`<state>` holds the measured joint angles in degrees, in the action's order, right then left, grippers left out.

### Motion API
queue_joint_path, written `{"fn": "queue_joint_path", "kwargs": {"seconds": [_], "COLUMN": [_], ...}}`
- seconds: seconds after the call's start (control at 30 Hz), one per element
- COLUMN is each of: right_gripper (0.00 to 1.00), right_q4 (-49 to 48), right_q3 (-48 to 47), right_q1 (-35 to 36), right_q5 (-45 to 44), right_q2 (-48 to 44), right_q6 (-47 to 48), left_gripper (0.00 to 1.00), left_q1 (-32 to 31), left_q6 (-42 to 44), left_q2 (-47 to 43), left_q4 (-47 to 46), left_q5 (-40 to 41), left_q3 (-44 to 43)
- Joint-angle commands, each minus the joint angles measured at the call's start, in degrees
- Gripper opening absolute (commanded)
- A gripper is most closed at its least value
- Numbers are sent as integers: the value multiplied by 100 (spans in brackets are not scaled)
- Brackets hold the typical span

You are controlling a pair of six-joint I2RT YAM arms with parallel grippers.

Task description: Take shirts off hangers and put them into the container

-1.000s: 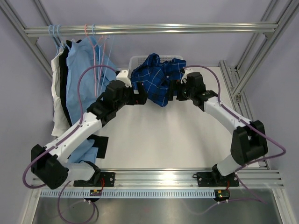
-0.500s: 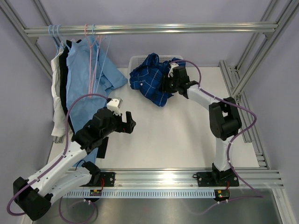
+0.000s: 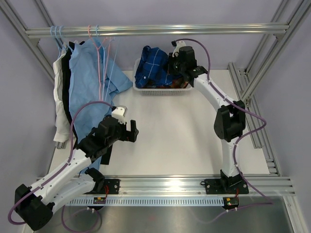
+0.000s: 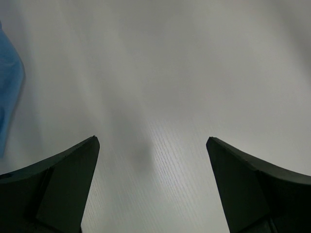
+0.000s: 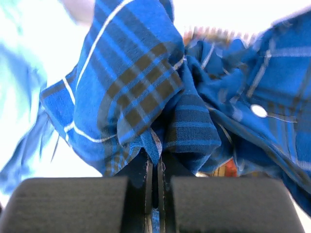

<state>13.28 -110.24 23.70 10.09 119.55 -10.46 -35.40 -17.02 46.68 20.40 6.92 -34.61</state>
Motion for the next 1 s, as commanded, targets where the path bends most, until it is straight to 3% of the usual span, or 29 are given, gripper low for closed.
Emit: {"fn": "queue_joint_path", "kwargs": {"seconds": [0.0, 0.23, 0.4, 0.7, 0.8, 0.83, 0.97], "right_gripper": [0, 0, 0, 0, 11, 23, 44], "right_q4": [-72, 165, 1350, 2214, 2031, 1917, 1582], "right_q3": [-883, -1614, -2396, -1923, -1740, -1642, -1334], "right_q1": [55, 47, 20, 3, -15, -15, -15], "right_q5": [-603, -1333, -1281, -1791, -1581, -1449, -1422], "right_q2": [480, 1710, 2388, 2301, 1934, 1784, 1107], "right_q6": [35, -175, -675, -1204, -1020, -950, -721], "left_gripper": [99, 99, 99, 99, 99, 99, 99], "left_q1": [-11, -11, -11, -11, -11, -11, -11], "left_q6": [93, 76, 67, 58, 41, 40, 23], "left_q2": [-1, 17, 26, 105, 96, 87, 35], "left_q4": [-344, -318, -318, -291, -283, -291, -291], "left_q5": [204, 284, 337, 354, 328, 319, 319], "left_q3": [-19, -2, -2, -37, -37, -37, -28]}}
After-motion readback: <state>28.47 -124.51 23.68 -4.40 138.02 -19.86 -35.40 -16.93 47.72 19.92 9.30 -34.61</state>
